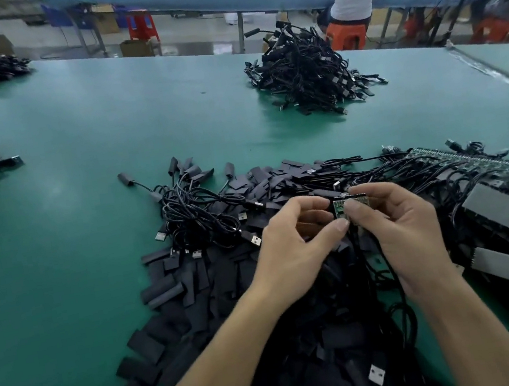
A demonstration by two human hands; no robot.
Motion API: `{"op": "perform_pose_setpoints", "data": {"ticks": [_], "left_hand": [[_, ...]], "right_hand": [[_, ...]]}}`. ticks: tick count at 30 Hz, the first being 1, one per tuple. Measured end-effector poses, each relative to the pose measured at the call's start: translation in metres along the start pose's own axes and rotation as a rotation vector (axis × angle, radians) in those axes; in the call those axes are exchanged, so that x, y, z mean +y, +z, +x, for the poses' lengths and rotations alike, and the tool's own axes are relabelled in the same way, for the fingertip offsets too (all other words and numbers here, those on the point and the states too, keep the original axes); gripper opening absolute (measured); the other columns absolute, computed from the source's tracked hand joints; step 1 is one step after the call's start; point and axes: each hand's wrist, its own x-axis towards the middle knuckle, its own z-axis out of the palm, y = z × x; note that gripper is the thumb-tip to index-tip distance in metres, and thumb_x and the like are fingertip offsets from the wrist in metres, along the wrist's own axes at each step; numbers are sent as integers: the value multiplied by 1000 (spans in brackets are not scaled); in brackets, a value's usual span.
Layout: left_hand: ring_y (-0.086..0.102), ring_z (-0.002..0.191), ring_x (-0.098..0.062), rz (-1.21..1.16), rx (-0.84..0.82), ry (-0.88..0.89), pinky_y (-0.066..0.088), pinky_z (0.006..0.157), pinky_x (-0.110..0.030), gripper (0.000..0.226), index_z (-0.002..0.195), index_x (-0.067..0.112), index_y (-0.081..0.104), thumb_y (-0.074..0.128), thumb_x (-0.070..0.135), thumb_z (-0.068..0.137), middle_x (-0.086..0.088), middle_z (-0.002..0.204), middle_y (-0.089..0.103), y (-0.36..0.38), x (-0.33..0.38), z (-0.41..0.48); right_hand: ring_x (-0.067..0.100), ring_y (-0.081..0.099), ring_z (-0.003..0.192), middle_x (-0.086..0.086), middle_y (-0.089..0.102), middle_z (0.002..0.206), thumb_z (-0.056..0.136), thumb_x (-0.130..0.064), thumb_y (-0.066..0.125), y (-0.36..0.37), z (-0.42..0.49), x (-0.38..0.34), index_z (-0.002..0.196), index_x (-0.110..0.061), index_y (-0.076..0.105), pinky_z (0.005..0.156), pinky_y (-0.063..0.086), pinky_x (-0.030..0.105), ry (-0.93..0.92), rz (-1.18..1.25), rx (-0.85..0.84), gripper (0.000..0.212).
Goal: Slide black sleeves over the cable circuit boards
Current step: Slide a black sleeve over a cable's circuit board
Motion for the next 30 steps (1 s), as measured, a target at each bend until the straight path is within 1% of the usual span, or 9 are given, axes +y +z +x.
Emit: {"op": "perform_pose_setpoints", "data": {"ticks": [3,6,10,14,17,22,25,27,30], "left_hand": [[62,69,-1,-107,-44,10,49,66,-15,12,97,16,68,76,16,88,13,76,68,-3,-4,1],[54,61,-1,-135,-81,42,44,60,-15,11,88,11,64,74,15,90,13,67,62,-4,-6,2],[48,65,-8,-207,-122,31,41,61,-17,18,88,0,63,74,14,90,5,70,57,-7,-10,5],[52,65,-5,-270,-200,17,43,63,-15,7,85,6,66,70,8,90,4,71,61,-11,-10,5],[55,66,-6,-286,-209,10,45,64,-15,6,84,6,67,71,6,89,3,72,63,-12,-11,5],[57,61,-8,-270,-222,18,49,61,-18,9,80,6,66,72,3,86,4,67,65,-14,-11,5],[56,60,-10,-278,-196,44,49,61,-19,8,81,4,67,71,1,87,0,68,63,-15,-11,5],[56,63,-12,-262,-165,49,49,63,-21,6,84,3,67,71,3,89,-2,70,62,-14,-11,5],[62,72,-12,-303,-109,25,54,71,-24,5,87,8,66,68,9,91,-1,78,68,-13,-11,6]], "right_hand": [[11,62,71,-3,68,76,71,-30,77,-1,-1,1,85,-27,75,65,56,25,37,57,-80,15],[11,64,70,-3,69,75,67,-35,78,-2,-2,1,85,-28,74,65,56,23,61,86,-148,19],[11,64,67,1,69,75,68,-30,79,-2,-1,2,81,-22,72,63,56,21,108,199,-215,16],[15,67,72,6,71,80,64,-32,87,-2,-1,5,78,-17,72,68,57,25,170,312,-292,25],[18,70,75,10,72,83,62,-34,92,-3,0,6,81,-13,73,69,58,28,225,379,-335,33],[21,70,71,13,71,81,75,-18,80,-5,1,6,81,-9,72,64,59,30,342,454,-378,13],[22,70,70,12,70,80,73,-23,87,-4,0,6,82,-9,71,64,60,32,357,497,-423,23],[20,69,70,10,70,79,67,-28,89,-1,-1,5,81,-11,72,64,59,31,309,466,-364,28],[14,65,69,3,69,77,74,-23,80,3,-1,8,80,-18,73,66,56,26,177,271,-127,11]]}}
